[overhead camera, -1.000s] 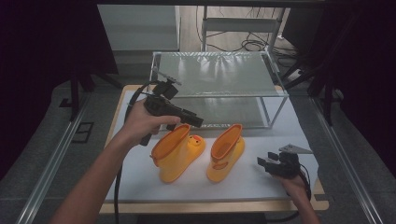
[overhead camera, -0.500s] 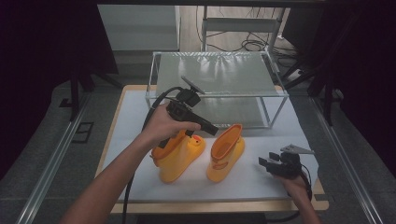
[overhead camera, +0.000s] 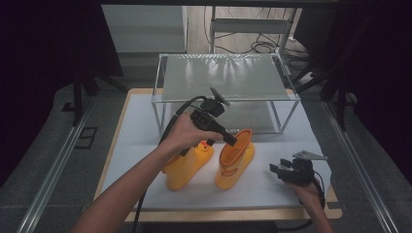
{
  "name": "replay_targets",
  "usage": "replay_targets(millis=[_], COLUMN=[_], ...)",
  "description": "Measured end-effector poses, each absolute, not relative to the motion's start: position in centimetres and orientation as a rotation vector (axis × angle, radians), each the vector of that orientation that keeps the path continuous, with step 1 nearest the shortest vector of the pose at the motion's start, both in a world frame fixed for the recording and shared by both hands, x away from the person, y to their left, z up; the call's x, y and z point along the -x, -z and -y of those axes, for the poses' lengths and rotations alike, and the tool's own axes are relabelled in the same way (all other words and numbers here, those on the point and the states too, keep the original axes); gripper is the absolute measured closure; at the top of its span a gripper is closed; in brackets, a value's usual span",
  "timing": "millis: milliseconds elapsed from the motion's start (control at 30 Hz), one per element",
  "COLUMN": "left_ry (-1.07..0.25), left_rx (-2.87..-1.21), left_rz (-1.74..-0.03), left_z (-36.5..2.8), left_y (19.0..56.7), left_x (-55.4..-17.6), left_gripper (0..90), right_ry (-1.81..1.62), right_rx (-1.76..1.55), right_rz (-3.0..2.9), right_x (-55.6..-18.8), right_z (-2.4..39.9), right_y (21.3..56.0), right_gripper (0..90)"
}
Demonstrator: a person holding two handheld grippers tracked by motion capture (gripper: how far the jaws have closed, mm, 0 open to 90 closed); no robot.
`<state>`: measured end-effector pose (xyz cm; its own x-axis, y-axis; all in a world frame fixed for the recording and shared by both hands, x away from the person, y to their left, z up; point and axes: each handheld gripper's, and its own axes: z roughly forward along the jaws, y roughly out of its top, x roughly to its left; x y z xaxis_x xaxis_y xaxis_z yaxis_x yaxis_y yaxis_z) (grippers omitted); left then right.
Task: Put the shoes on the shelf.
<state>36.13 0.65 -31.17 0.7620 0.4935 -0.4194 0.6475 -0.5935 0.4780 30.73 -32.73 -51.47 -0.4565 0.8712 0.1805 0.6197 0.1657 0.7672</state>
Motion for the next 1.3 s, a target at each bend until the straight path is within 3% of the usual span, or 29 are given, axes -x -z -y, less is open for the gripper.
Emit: replay_targets(millis=[600,967,1300], left_ry=[0.261,0.240,0.246], left_rx=[-2.440,-2.453,-2.353], left_rz=[-0.887,-0.895,-0.901], left_z=[0.9,1.0,0.2], left_y=[33.2,33.6,32.3], left_x=[-36.1,-36.0,-36.3], left_gripper=[57.9,85.3,86.6], right_ry=[-1.173,-1.166,-1.168], right_rx=[-1.442,-1.469,-1.502], right_rz=[-2.140,-2.118,-2.080], right_x=[-30.8,-30.8,-30.9], right_z=[32.9,33.2,33.8], right_y=[51.5,51.5,51.5], right_gripper=[41.0,41.3,42.1])
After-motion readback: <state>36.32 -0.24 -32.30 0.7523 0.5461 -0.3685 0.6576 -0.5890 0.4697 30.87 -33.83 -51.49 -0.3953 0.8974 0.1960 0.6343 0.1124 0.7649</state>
